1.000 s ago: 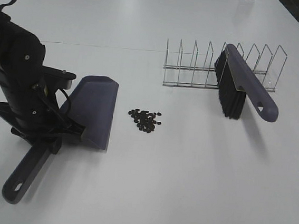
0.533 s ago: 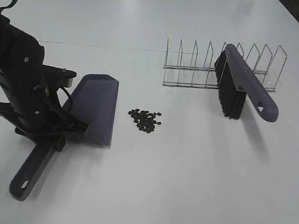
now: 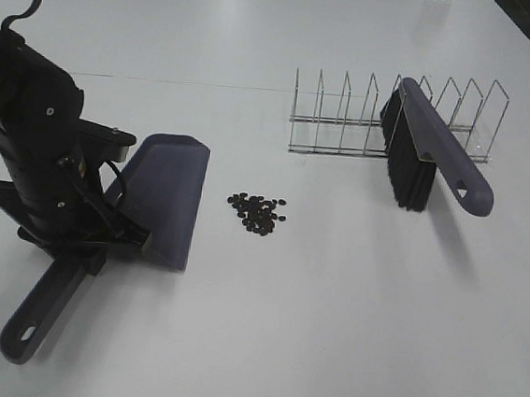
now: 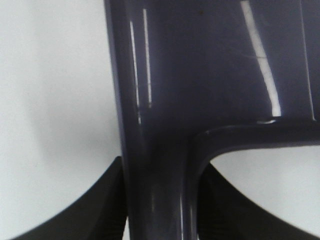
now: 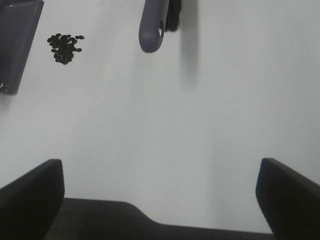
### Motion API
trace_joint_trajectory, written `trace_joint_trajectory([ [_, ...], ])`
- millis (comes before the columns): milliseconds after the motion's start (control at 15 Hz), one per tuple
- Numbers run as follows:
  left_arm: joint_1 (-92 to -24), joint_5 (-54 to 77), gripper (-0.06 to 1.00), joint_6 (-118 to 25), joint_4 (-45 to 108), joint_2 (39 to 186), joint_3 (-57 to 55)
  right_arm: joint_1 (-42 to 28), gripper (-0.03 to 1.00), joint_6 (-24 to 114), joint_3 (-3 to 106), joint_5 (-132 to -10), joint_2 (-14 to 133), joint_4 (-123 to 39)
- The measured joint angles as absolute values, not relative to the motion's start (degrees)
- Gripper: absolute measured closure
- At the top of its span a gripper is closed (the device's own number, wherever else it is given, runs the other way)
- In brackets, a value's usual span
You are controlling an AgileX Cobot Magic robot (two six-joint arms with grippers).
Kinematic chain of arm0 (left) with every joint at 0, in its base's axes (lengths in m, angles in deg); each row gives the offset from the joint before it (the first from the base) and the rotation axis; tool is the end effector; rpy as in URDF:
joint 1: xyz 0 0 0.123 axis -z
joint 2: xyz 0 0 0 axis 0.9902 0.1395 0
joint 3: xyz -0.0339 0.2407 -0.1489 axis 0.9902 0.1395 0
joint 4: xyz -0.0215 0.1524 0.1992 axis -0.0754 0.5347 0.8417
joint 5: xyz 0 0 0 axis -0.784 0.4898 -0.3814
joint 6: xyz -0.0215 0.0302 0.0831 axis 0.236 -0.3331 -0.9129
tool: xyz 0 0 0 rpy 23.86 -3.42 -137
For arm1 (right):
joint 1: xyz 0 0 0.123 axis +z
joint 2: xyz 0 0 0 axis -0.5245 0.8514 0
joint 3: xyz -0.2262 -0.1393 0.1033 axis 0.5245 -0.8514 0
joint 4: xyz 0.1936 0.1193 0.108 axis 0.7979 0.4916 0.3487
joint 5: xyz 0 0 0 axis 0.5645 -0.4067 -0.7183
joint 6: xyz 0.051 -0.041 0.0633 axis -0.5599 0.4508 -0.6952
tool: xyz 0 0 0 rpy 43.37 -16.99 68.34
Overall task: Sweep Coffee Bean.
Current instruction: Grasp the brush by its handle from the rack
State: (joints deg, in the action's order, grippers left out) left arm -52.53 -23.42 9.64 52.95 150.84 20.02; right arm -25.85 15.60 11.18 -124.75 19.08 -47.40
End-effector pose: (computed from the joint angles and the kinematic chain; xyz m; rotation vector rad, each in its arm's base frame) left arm 0.2899 -0.1545 0.1087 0.3577 3.0323 0.0894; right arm 0.0803 0.0120 0.3134 0.0175 2.4499 0.1523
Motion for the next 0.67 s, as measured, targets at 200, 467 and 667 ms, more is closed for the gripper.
trace_joint_trajectory([
  [200,-49.8,-23.7,0.60,14.2,56.4,150.8,20.0,-25.9,0.03,17.0,19.9,-123.1,36.2,-47.3],
  [467,-49.8,-25.0,0.60,16.7,59.7,152.1,20.0,-25.9,0.03,17.3,30.1,-125.0,57.5,-46.1],
  [667,-49.8,-25.0,0.60,16.9,59.8,152.8,20.0,-25.9,0.03,17.8,41.5,-127.2,72.0,-45.7],
])
